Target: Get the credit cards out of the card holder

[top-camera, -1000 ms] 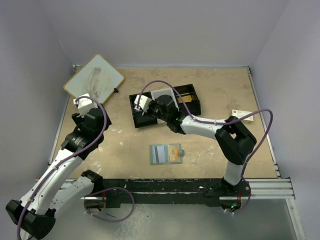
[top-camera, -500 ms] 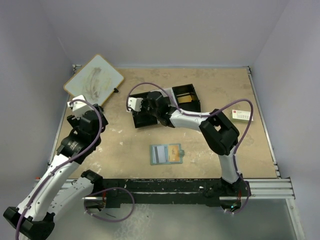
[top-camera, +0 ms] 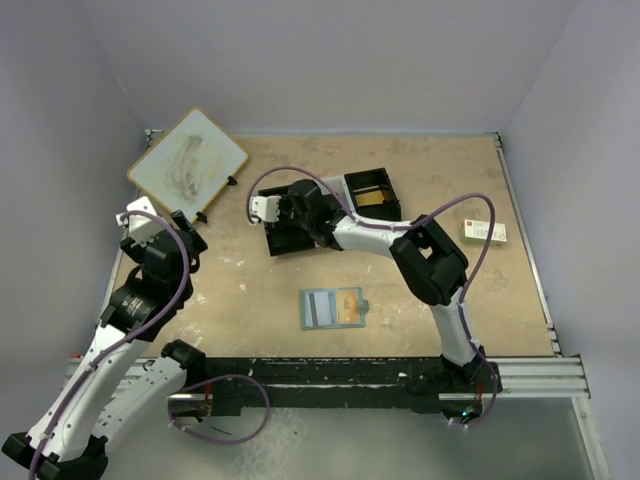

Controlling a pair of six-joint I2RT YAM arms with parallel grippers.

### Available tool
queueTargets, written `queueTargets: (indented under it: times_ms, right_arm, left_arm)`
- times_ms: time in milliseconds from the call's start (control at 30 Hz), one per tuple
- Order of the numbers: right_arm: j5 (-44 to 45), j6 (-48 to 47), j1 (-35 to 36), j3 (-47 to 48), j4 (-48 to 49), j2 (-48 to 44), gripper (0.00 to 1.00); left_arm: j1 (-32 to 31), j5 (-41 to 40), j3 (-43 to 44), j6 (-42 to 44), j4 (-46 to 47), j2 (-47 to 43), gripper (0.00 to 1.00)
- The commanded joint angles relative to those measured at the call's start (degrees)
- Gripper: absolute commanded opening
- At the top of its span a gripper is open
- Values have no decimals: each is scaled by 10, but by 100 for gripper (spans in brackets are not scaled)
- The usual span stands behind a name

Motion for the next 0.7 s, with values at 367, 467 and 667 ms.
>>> queueTargets:
  times_ms: [367,467,667]
  right_arm:
    - [40,-41,-3,70,-2,63,1]
    - [64,-44,-3,80,-1,76,3]
    - [67,-44,-3,73,-2,77,15]
  left_arm:
    - [2,-35,-8,-15,10,-47,72]
    - [2,-31,-7,-14,10,-41,72]
    - [1,-17,-5,-8,12,-26,72]
